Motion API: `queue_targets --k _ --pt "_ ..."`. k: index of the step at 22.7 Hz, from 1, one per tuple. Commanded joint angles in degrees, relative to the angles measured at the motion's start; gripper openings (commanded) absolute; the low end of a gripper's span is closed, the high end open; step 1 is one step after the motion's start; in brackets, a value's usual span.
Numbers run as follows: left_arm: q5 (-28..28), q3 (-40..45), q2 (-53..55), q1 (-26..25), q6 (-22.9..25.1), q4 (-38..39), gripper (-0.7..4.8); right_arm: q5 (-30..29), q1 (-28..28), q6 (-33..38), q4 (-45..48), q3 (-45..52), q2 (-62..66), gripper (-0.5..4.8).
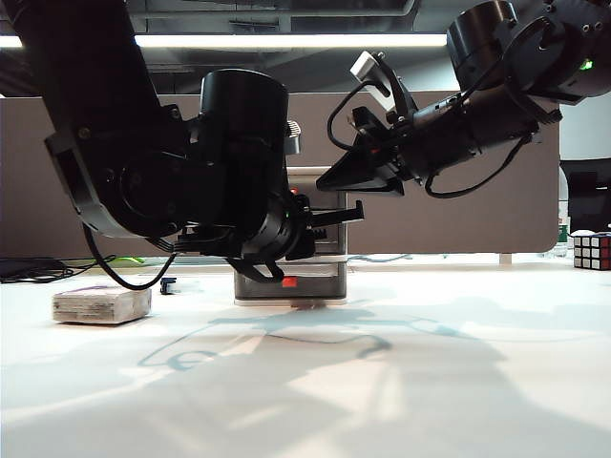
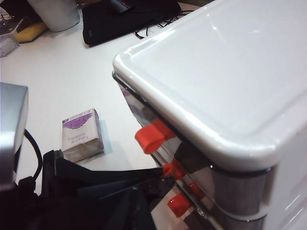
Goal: Open the second layer of the drawer on the table, pick up a pack of napkins on the table and put it in, and finally close the drawer.
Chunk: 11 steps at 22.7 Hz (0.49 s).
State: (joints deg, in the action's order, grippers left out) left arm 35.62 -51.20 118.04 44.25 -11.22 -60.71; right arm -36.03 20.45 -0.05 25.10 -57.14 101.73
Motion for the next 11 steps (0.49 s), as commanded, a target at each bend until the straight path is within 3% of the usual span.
queue_targets --k 1,11 --pt "-0.04 -0.11 0.00 -0.09 0.09 -0.68 -0.06 0.07 0.00 -0.22 2.54 -0.87 -0.17 -0.04" --pt "0.17 0.00 -0.15 0.74 0.31 -0.66 -0.06 0.31 0.00 -0.24 2.69 -3.89 3.08 -0.04"
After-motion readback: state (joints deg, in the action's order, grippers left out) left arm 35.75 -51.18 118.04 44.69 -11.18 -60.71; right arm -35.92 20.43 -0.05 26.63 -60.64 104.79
